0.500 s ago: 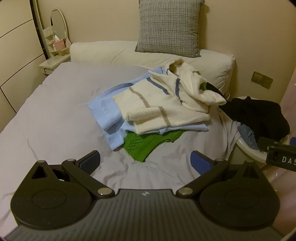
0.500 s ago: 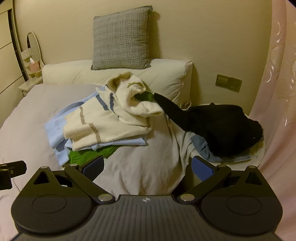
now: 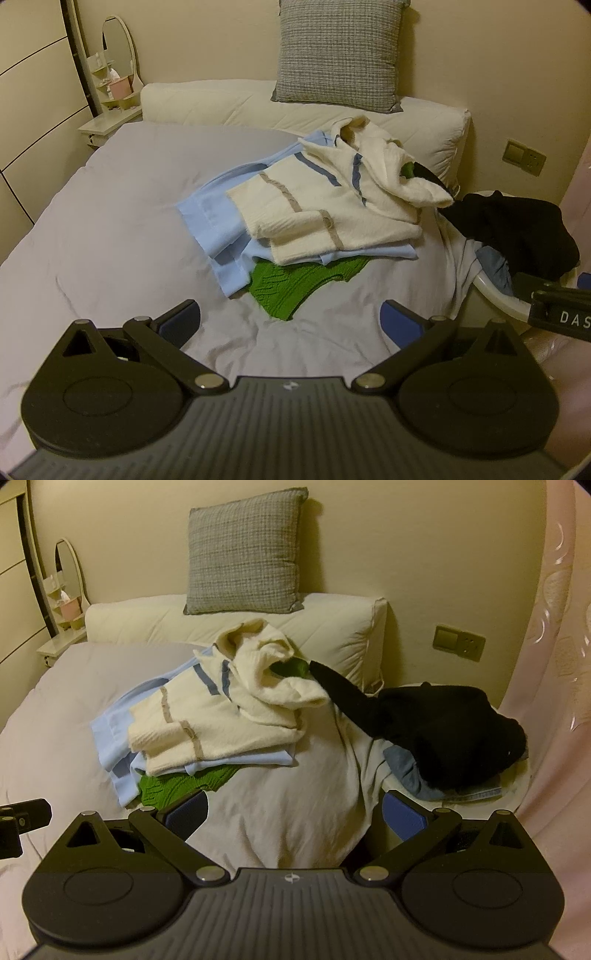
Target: Fold clothes
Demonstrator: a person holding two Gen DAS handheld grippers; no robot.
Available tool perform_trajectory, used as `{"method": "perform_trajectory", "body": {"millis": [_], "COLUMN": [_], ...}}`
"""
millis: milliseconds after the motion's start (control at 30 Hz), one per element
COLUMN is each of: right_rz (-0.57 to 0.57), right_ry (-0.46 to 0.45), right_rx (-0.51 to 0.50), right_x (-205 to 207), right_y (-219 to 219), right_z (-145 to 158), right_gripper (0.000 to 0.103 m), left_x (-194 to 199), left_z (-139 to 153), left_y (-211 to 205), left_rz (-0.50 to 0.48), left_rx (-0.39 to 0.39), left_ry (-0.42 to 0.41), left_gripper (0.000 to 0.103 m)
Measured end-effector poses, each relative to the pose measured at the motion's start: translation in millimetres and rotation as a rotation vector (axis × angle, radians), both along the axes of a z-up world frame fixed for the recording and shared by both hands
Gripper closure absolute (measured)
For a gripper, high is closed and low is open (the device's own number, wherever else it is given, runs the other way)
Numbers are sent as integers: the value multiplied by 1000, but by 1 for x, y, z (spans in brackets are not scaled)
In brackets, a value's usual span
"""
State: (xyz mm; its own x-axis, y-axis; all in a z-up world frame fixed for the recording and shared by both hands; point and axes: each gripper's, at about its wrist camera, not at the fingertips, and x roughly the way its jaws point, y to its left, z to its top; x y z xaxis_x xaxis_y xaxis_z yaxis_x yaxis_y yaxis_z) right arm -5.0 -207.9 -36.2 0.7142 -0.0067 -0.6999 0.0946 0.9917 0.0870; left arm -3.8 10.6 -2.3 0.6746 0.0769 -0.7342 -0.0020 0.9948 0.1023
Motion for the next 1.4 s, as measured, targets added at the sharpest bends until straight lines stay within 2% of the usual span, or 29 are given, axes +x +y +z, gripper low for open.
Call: {"method": "perform_trajectory", "body": {"millis": [933, 1400], "right_rz": [6, -8], "right_ry": [14, 99], "right_rx": [-20, -23], "right_x": [1, 21], "right_y": [19, 19], "right_z": [6, -10], "right_gripper": [0, 0], "left_x": [-1, 23], "left_z": [-5, -23], "left_y": [26, 26], "left_rz": [10, -30], "left_rx": [-24, -23], "left_ry": [9, 74], "left_gripper": [0, 1]}}
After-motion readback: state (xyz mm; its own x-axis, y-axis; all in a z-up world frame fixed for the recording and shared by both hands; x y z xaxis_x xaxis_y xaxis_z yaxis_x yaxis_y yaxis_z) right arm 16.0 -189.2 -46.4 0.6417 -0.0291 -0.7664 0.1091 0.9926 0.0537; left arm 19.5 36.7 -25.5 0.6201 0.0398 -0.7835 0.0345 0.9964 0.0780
